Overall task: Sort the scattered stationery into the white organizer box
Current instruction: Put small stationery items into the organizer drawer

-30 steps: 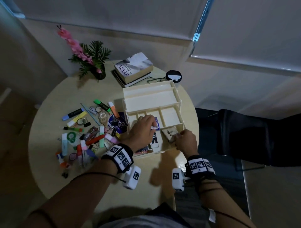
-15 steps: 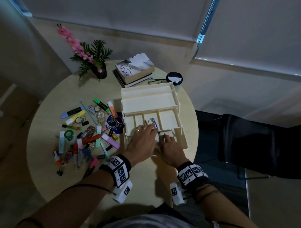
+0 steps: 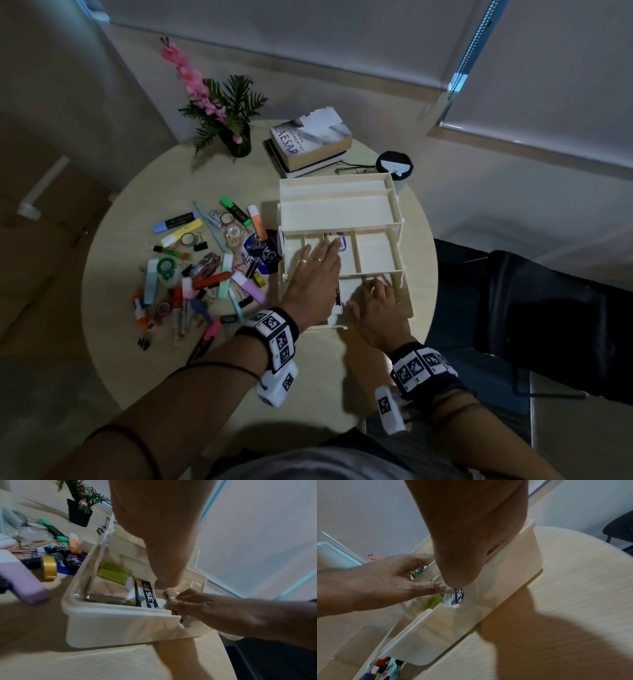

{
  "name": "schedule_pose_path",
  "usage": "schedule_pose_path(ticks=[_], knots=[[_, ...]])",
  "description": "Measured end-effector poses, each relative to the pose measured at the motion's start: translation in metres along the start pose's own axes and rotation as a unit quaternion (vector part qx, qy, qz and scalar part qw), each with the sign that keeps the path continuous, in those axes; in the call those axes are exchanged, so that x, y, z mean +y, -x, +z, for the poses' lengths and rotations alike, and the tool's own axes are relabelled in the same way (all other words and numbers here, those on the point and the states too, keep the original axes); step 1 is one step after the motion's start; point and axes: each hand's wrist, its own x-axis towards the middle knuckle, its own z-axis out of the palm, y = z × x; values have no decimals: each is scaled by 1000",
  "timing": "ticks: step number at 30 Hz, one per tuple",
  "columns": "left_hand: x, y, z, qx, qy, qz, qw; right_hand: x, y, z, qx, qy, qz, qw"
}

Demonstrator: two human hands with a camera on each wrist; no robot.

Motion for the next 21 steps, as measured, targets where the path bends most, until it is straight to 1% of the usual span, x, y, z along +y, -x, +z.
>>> schedule_pose_path(ticks=[3,5,7,9,12,14,16,17,18,20,21], knots=[[-1,-2,5,3,37,-12,999,3,0,-1,-10,-14,-2,1000],[-4,-2,8,12,65,-27,997,5,1,-3,2,-29,-3,1000],[-8,3,10,23,86,-34,995,6,2,-4,33,-43,-15,998],[-14,15,10,40,101,-20,994,6,4,-5,74,-54,-29,995],[-29,50,7,81,144,28,986,-7,10,-13,101,-64,-16,993],[-44,84,8,101,163,52,980,-28,17,-22,91,-92,-16,991],[-63,119,18,128,162,57,977,-60,27,-33,72,-124,-44,989],[-75,136,26,135,191,36,972,-78,30,-35,70,-136,-74,985],[-87,153,34,136,228,-2,964,-98,32,-38,63,-148,-104,982],[-112,185,58,118,261,-84,954,-135,31,-36,27,-170,-142,975],[-123,200,70,99,262,-124,952,-151,28,-31,5,-175,-159,972]])
